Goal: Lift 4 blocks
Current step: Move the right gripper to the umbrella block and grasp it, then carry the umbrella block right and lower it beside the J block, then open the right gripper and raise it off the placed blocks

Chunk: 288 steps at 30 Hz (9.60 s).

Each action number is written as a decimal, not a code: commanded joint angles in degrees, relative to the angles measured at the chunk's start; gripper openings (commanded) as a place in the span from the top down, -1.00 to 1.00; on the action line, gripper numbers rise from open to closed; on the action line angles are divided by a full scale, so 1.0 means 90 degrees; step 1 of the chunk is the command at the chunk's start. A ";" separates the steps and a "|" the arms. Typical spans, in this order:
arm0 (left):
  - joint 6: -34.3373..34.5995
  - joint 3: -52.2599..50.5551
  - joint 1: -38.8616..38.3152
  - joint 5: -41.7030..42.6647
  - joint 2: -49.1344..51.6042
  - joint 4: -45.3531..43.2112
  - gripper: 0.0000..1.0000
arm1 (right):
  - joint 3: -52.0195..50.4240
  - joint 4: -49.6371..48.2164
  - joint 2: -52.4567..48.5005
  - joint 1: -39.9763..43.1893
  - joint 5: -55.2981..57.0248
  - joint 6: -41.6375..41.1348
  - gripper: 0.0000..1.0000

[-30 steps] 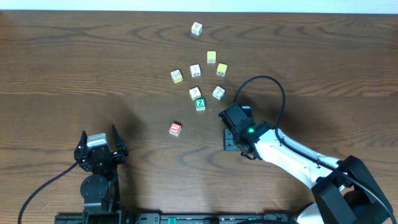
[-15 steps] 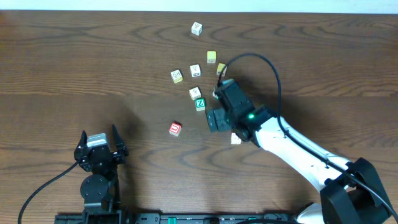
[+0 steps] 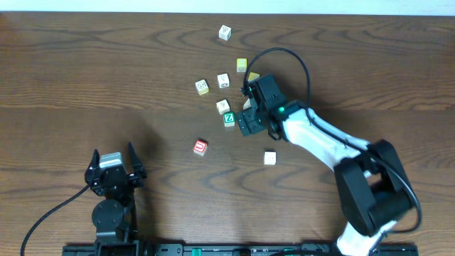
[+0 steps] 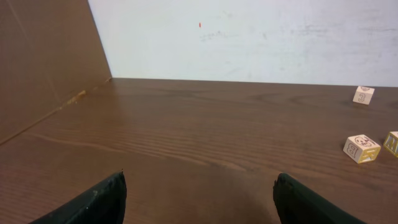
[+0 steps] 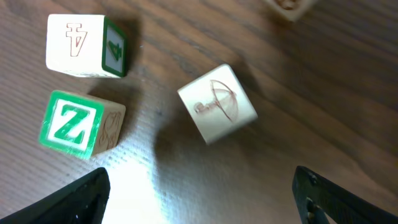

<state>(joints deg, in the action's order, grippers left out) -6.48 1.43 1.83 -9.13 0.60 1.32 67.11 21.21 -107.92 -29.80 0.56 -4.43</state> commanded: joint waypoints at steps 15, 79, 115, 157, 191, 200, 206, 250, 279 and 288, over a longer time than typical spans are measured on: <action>-0.0090 -0.0134 0.0027 -0.0036 -0.0029 0.0231 -0.52 | 0.0998 0.0729 -0.0695 0.0809 -0.1545 0.2518 -0.68; -0.0090 -0.0134 0.0027 -0.0036 -0.0029 0.0231 -0.52 | 0.1467 0.0440 -0.1336 0.0544 -0.1209 0.2686 0.30; -0.0090 -0.0134 0.0027 -0.0036 -0.0029 0.0231 -0.52 | 0.2560 0.5190 0.1532 0.0590 0.1277 -0.1275 0.91; -0.0090 -0.0134 0.0027 -0.0036 -0.0029 0.0231 -0.52 | -0.2747 0.0828 0.2450 -0.0131 0.0549 -0.2888 0.69; -0.0090 -0.0134 0.0027 -0.0036 -0.0029 0.0231 -0.52 | -0.2747 0.0663 0.2322 -0.0236 0.0789 -0.2934 0.29; -0.0090 -0.0134 0.0027 -0.0036 -0.0029 0.0231 -0.52 | -0.2747 0.0644 0.2322 -0.0236 0.0789 -0.2934 0.14; -0.0090 -0.0134 0.0027 -0.0036 -0.0029 0.0231 -0.52 | -0.2747 0.0653 0.2322 -0.0236 0.0763 -0.2934 0.14; -0.0090 -0.0134 0.0027 -0.0036 -0.0029 0.0231 -0.52 | -0.2858 0.0046 0.2035 -0.0228 0.1292 -0.2834 -0.11; -0.0090 -0.0134 0.0027 -0.0036 -0.0029 0.0231 -0.52 | -0.2540 0.0816 0.2038 0.0602 0.0619 -0.2484 0.97; -0.0090 -0.0134 0.0027 -0.0036 -0.0029 0.0231 -0.52 | -0.2540 0.0763 0.2038 0.0503 0.0425 -0.2501 0.97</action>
<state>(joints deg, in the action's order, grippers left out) -6.48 1.45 1.83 -9.13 0.60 1.34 43.33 28.21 -88.88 -24.45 5.72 -26.59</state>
